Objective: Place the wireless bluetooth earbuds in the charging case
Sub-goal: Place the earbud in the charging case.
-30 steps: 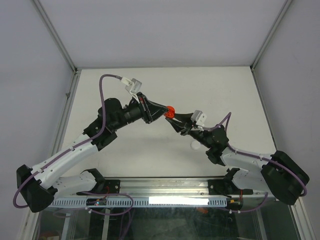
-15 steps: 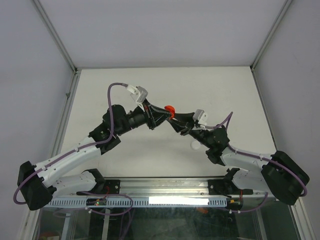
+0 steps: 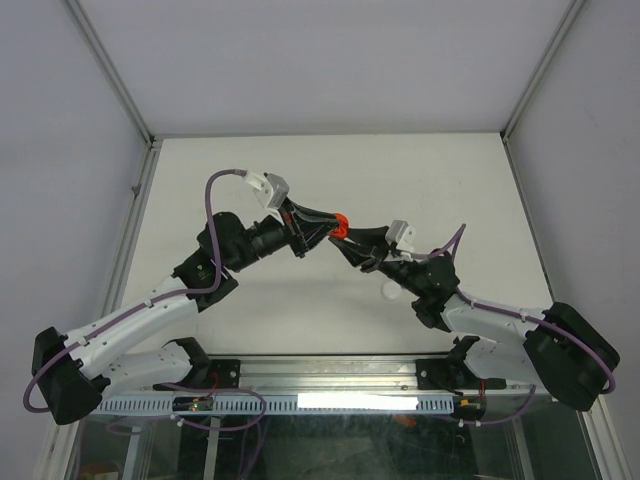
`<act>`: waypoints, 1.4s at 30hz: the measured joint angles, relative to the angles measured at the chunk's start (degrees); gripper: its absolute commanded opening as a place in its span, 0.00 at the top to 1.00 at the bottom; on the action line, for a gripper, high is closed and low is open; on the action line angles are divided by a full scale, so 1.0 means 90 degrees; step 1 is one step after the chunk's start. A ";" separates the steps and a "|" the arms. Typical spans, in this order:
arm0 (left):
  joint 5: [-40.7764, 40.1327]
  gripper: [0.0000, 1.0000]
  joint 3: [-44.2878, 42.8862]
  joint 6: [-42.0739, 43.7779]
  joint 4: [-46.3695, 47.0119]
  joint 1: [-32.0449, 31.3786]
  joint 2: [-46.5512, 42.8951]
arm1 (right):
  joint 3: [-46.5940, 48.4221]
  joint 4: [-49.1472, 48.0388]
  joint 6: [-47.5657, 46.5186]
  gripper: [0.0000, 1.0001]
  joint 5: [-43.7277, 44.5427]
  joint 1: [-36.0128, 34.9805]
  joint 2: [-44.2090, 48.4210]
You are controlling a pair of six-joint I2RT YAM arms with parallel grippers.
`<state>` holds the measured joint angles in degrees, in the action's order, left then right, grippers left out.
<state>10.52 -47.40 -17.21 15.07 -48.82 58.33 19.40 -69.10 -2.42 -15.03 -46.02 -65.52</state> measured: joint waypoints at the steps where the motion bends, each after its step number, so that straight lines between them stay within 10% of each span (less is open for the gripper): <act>1: -0.0002 0.88 0.0005 0.0024 0.0002 0.0000 -0.0022 | 0.0000 0.0000 0.0000 1.00 -0.0005 -0.0002 0.0000; 42: -0.0194 0.88 0.0182 0.0308 -0.0056 -0.0041 0.0017 | 0.0034 0.0100 -0.0005 1.00 -0.0053 -0.0029 0.0029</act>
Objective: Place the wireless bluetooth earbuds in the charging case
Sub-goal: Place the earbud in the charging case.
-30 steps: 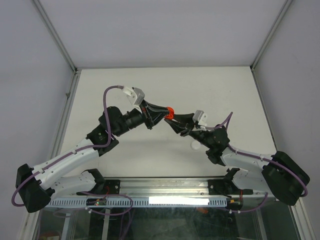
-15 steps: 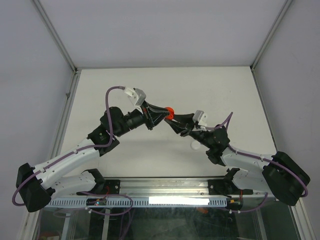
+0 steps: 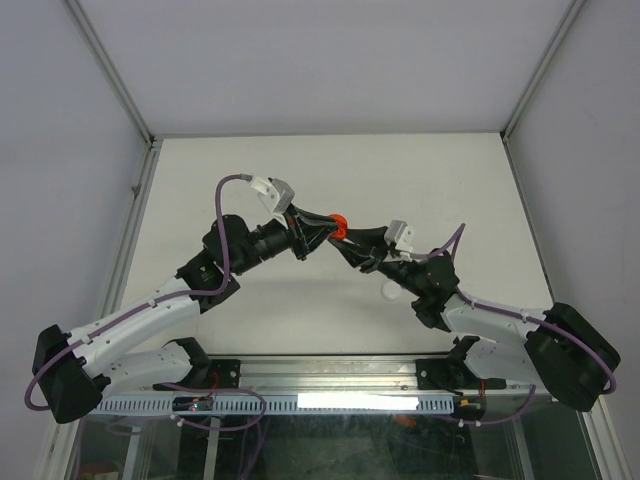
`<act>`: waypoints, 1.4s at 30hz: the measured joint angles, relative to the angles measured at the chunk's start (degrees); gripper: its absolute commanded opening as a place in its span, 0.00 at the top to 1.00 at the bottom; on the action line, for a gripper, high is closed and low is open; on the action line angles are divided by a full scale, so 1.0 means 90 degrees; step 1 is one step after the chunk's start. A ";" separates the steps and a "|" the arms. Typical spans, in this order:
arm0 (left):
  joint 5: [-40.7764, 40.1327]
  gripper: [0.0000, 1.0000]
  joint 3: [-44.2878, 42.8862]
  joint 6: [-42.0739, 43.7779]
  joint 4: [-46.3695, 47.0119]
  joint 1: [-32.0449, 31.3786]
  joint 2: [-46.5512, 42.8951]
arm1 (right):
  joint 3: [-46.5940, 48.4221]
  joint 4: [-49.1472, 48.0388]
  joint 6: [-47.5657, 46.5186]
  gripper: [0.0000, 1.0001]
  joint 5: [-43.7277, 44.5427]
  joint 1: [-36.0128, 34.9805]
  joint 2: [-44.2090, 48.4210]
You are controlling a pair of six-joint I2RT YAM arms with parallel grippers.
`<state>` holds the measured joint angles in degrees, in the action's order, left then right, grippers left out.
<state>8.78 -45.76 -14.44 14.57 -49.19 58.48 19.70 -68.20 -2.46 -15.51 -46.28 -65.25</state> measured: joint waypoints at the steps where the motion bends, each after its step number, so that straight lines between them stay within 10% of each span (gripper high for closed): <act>1: -0.0015 0.88 0.0005 0.0012 0.0002 0.0000 0.0000 | 0.0002 -0.0002 0.0000 1.00 0.0000 0.0000 0.0000; 42: 0.0226 0.55 -0.0678 0.0233 -0.1073 0.0000 0.0177 | 0.0100 0.0318 -0.0005 1.00 -0.0022 -0.0041 -0.0007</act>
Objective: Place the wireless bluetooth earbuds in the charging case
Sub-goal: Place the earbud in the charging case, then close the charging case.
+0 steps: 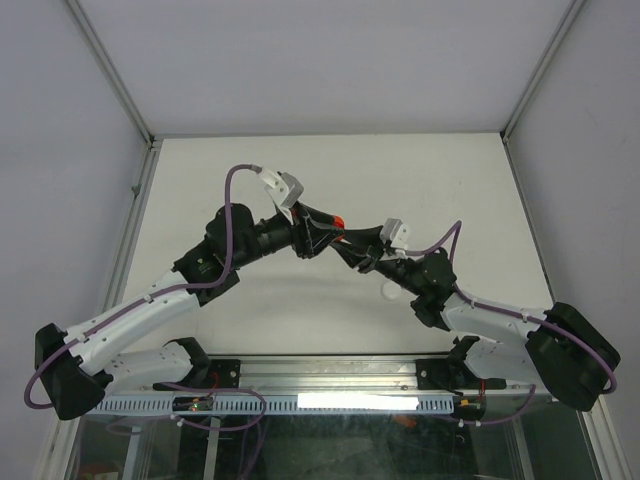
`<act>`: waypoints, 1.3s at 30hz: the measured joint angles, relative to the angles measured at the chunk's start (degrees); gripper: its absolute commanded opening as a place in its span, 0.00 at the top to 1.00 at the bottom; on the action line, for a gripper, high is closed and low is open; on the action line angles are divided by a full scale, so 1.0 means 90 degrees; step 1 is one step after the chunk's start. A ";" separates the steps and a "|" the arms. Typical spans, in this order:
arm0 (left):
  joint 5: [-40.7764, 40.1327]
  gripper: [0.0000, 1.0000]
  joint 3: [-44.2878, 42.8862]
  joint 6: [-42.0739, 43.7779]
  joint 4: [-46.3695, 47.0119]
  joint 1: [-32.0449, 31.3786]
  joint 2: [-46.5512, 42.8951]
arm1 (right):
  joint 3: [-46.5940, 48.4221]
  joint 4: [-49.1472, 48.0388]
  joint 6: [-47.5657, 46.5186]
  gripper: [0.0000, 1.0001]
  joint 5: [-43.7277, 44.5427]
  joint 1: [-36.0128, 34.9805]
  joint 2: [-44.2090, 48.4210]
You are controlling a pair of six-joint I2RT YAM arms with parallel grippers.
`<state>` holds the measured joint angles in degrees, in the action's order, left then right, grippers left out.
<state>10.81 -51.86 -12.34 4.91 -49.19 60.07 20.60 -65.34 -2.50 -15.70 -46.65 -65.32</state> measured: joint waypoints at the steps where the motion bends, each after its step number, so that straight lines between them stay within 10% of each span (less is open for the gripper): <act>1: 0.0000 0.53 -0.0022 0.0000 -0.0056 0.0000 -0.0002 | 0.0010 0.0029 0.0000 1.00 0.0005 0.0000 0.0000; 18: 0.0724 0.19 -0.0576 -0.0197 -0.1528 0.0911 -0.0537 | 0.0296 0.0741 0.0151 1.00 -0.0515 0.0000 0.0068; 39: 0.3138 0.23 -0.0034 -0.1188 -0.0704 0.1326 0.0002 | 0.0503 0.0197 0.1168 1.00 -0.1195 0.0010 -0.0209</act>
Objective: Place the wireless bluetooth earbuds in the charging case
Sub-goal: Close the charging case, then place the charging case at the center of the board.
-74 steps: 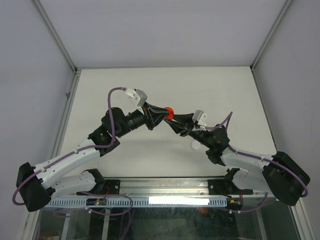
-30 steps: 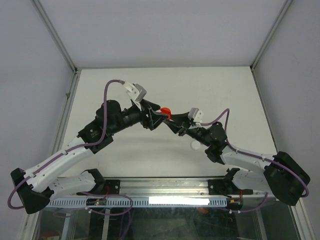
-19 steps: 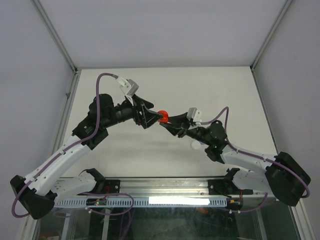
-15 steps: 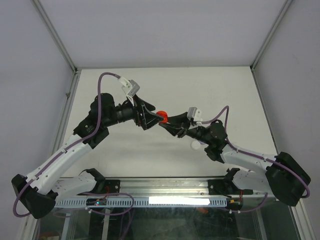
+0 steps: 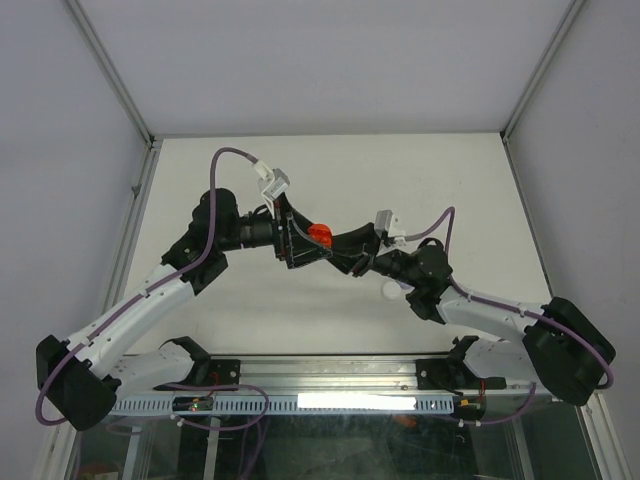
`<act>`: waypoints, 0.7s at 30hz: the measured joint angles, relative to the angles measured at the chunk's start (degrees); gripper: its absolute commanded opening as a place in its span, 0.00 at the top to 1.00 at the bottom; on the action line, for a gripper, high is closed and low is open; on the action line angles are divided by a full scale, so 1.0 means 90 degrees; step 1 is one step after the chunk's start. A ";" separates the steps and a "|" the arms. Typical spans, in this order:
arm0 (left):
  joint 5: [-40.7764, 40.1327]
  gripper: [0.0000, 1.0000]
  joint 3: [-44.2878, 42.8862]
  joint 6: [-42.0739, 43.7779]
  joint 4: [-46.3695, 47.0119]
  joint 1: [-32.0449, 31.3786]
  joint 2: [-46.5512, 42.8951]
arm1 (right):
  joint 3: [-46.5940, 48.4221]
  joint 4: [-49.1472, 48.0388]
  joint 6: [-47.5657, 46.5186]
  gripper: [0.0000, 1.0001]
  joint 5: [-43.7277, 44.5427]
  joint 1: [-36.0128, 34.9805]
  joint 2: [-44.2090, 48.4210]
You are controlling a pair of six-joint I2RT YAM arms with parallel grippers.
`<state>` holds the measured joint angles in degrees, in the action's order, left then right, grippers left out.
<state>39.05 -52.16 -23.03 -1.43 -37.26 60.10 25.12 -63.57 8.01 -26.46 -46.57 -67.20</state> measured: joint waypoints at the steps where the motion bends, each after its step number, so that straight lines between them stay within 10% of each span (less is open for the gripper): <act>1: 0.0049 0.23 0.0034 -0.0015 0.0083 0.0027 -0.0010 | 0.0000 -0.0012 0.0061 1.00 -0.0002 0.0007 -0.0027; 21: -0.0078 0.20 0.0544 0.0289 0.0682 0.0107 -0.0969 | 0.0083 0.1756 0.0631 1.00 -0.0243 0.0134 0.0063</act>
<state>38.35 -47.27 -20.43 4.71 -36.29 51.37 25.87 -47.77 13.69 -28.64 -45.36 -66.63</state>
